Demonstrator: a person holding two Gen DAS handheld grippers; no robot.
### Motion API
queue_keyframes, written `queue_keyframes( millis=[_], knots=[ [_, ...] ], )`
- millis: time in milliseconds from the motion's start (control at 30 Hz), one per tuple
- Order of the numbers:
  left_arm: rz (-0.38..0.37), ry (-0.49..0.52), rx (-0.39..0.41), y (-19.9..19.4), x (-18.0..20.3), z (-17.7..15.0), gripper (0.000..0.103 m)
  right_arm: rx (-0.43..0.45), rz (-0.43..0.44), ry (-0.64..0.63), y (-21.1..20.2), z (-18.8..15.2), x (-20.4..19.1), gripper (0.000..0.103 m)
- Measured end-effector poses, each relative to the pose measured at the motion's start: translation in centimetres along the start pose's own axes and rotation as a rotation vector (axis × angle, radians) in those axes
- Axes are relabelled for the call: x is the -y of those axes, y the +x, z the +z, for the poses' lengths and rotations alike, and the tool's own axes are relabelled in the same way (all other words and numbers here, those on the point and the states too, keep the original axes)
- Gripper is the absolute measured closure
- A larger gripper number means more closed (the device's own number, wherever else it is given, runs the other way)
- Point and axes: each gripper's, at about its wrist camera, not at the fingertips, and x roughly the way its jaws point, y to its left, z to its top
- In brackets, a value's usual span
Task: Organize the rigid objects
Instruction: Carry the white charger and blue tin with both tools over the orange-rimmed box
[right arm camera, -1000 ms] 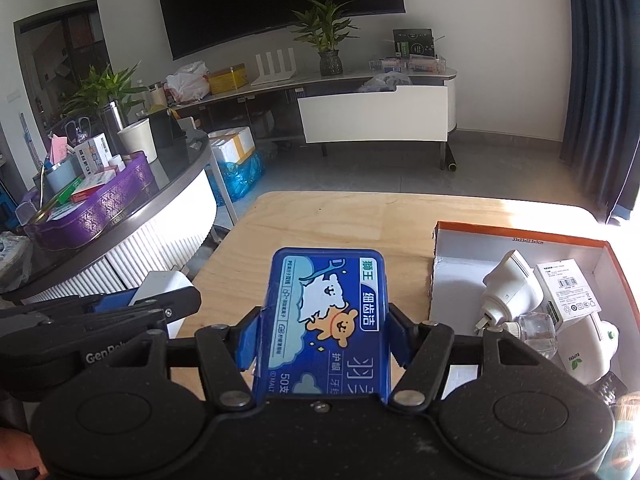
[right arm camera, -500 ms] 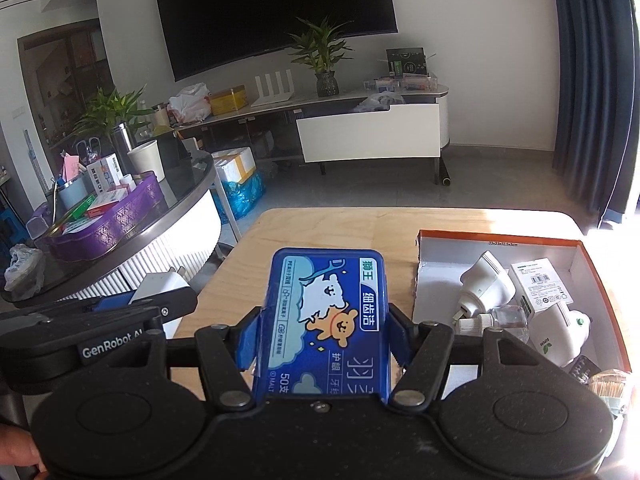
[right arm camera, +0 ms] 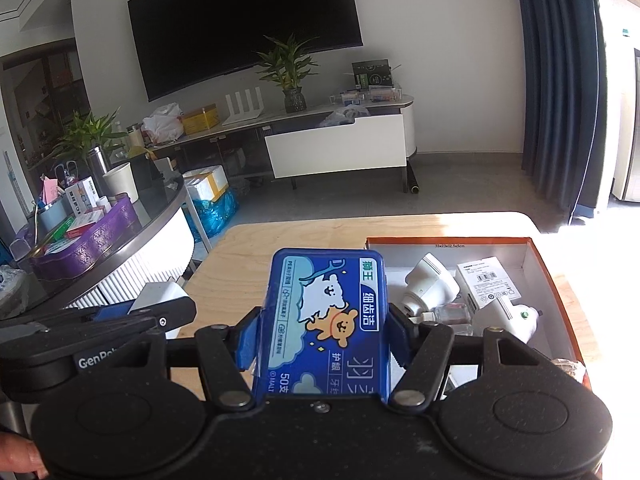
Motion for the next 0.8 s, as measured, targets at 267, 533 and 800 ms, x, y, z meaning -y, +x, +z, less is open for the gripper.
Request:
queue_keyframes(
  millis=[267, 533, 800],
  knots=[
    [-0.073, 0.051, -0.012, 1.0, 3.0, -0.2, 0.062, 0.017, -0.066, 0.047, -1.5, -0.2, 3.6, 0.028],
    [-0.133, 0.105, -0.015, 2.1, 6.0, -0.2, 0.062, 0.032, -0.130, 0.078, -2.7, -0.3, 6.7, 0.028],
    [-0.177, 0.136, -0.039, 3.1, 7.7, -0.5, 0.062, 0.044, -0.178, 0.100, -3.3, -0.3, 9.0, 0.028]
  ],
)
